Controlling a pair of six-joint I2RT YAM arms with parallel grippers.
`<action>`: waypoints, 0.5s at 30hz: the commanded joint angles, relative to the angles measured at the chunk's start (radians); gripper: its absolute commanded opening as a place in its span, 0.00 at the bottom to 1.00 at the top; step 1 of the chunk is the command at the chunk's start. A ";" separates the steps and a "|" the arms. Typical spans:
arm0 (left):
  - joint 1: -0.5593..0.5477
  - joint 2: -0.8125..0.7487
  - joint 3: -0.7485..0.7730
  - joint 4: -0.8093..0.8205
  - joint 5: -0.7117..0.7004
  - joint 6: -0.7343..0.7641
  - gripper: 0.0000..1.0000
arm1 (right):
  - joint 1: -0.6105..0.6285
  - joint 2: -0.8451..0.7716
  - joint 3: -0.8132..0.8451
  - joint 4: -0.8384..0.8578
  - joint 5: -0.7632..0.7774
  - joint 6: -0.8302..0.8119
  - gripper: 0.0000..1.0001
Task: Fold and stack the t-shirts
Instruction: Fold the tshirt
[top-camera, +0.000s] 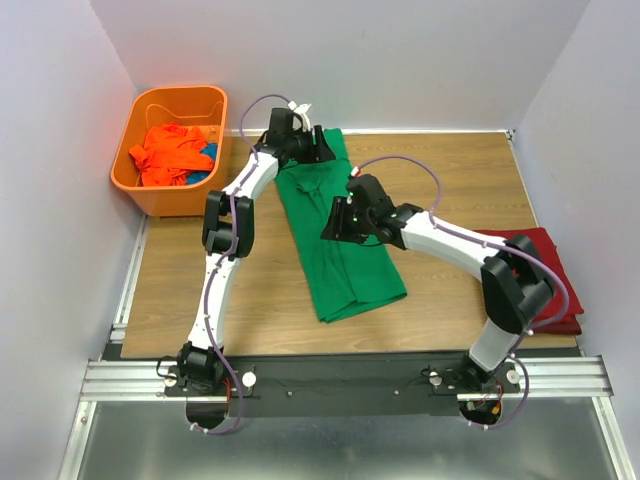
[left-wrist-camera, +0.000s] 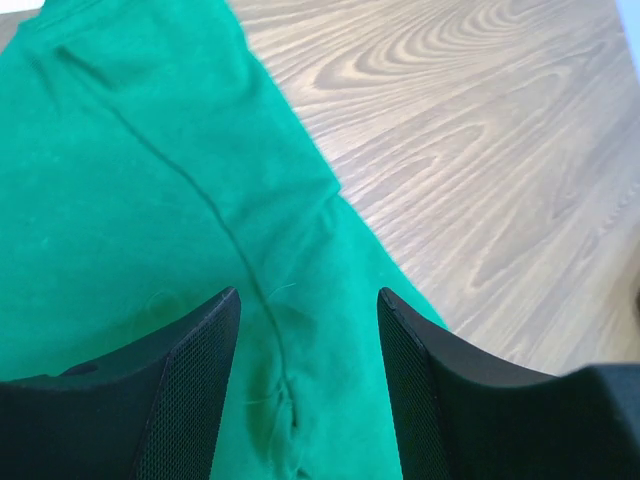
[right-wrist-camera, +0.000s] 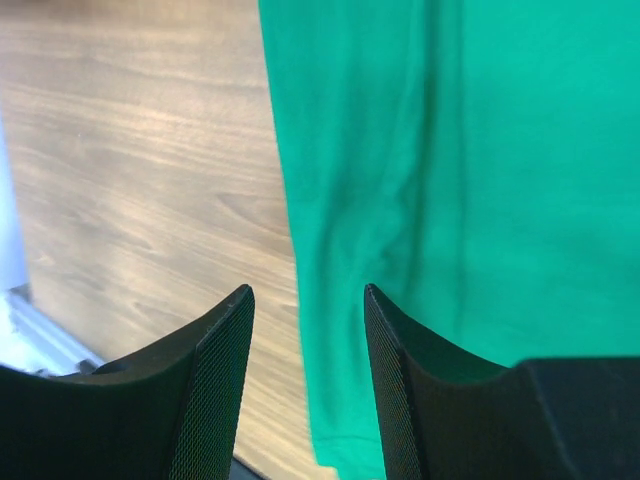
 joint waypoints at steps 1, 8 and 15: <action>0.001 -0.061 -0.053 0.079 0.069 -0.023 0.65 | -0.009 -0.059 -0.066 -0.102 0.131 -0.131 0.55; 0.006 -0.060 -0.070 0.081 0.056 -0.026 0.65 | 0.028 -0.125 -0.186 -0.115 0.135 -0.167 0.52; 0.011 -0.052 -0.071 0.073 0.046 -0.021 0.65 | 0.077 -0.191 -0.241 -0.116 0.126 -0.182 0.50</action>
